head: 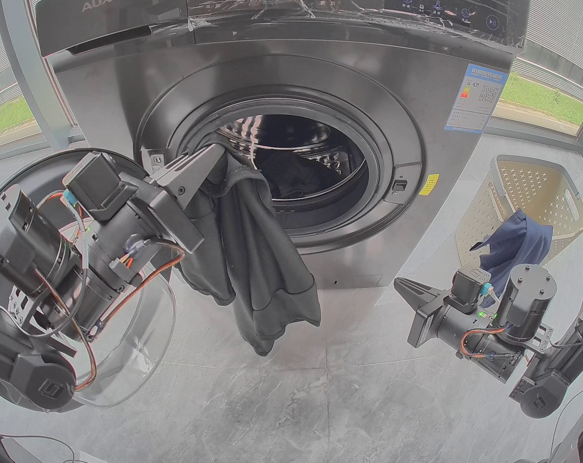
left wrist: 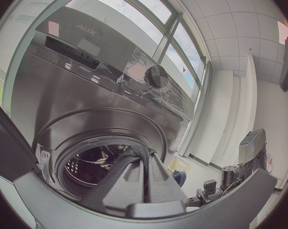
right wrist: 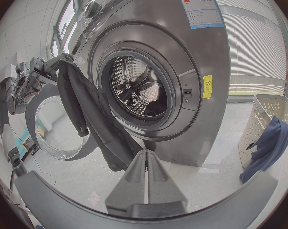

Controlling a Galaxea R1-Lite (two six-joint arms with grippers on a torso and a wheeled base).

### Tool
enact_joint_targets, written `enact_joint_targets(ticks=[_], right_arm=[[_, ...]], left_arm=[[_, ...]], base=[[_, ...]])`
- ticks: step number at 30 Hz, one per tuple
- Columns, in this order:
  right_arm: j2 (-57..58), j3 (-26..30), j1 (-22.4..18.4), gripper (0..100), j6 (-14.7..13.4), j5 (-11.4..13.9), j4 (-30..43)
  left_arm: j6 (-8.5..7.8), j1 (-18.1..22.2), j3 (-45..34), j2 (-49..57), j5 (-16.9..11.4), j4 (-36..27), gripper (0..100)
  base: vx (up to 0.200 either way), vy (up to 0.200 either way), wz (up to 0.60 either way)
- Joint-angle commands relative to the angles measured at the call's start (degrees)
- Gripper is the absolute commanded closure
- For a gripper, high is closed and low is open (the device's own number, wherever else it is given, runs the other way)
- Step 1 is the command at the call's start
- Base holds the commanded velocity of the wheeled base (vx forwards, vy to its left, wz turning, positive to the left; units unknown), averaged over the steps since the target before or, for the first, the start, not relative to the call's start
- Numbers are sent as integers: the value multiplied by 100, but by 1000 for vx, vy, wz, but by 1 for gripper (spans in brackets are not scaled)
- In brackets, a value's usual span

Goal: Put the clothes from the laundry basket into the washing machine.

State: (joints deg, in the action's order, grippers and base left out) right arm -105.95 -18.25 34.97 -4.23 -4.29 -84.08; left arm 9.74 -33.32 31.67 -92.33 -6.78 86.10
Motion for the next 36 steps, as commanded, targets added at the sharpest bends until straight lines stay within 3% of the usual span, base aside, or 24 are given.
enact_joint_targets(ticks=[1,6,17,20,22,24,30,36], right_arm=[[13,-21,18,100,1,-2,-3],[48,-117,18,100,1,-2,-3],[127,-161,132,100,1,-28,-3],[189,-170,141,100,1,-28,-3],[197,-179,141,100,1,-28,-3],[197,-179,141,100,1,-28,-3],[197,-197,212,100,1,-54,-3],[197,-205,255,100,-8,-63,-3]], left_arm=[[10,-70,-56,-268,-8,21,100],[-7,-131,76,-1120,115,249,100],[28,-166,665,-1727,467,152,100],[177,-228,357,-1604,493,100,100],[573,-272,102,-1525,493,109,100],[775,-272,-91,-1533,484,188,100],[740,-518,-592,-1463,502,223,100],[740,-518,-671,-1419,405,232,100]], base=[[0,0,0],[0,0,0],[0,0,0],[0,0,0],[0,0,0],[0,0,0],[0,0,0],[67,0,0]])
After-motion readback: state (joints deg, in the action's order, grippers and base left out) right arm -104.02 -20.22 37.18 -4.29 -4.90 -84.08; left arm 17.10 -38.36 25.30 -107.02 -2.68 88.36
